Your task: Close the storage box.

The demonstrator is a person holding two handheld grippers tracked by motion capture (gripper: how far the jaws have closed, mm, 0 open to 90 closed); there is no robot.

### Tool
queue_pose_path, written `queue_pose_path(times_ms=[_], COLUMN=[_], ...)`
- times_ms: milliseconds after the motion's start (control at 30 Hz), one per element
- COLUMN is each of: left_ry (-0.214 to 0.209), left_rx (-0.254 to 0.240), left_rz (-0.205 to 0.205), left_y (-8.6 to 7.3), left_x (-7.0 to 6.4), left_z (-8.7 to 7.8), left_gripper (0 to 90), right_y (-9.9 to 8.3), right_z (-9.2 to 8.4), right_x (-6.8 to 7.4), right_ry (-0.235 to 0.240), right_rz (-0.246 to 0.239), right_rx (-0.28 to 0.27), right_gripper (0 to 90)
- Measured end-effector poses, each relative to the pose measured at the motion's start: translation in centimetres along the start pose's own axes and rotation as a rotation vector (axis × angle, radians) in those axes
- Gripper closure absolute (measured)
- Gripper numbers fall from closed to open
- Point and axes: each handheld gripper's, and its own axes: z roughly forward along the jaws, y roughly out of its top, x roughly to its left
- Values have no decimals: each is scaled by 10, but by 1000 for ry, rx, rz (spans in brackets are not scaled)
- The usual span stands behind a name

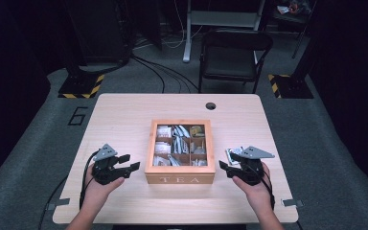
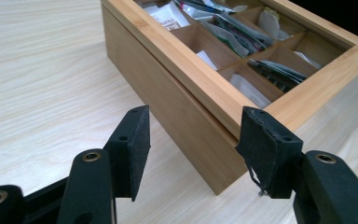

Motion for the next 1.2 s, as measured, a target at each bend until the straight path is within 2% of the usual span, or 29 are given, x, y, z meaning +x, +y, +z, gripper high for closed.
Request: queue_pose_path(times_ms=[300, 367, 400, 467, 633, 833, 1000, 1200], left_ry=[51, 59, 83, 95, 100, 99, 113, 132], left_rx=[-21, -12, -10, -11, 10, 21, 29, 37], left_rz=[-46, -48, -44, -46, -61, -58, -65, -67], left_y=[-2, -2, -4, -6, -10, -16, -22, -26], left_x=[16, 18, 21, 24, 30, 34, 39, 43], left_z=[-4, -4, -3, -1, 2, 7, 10, 10], left_gripper=[430, 430, 430, 430, 430, 430, 429, 426], right_y=[-1, -3, -4, -5, -10, -16, -21, -26], right_z=[-3, -2, -1, 0, 4, 8, 15, 23], right_x=[-10, -13, -14, -16, -23, -28, -29, -27], right_ry=[-45, -58, -67, -77, -95, -112, -126, -121], right_rz=[19, 23, 23, 22, 24, 38, 11, -20], right_rx=[-6, 2, 5, 12, 29, 44, 67, 96], right_gripper=[411, 410, 409, 409, 408, 407, 407, 407])
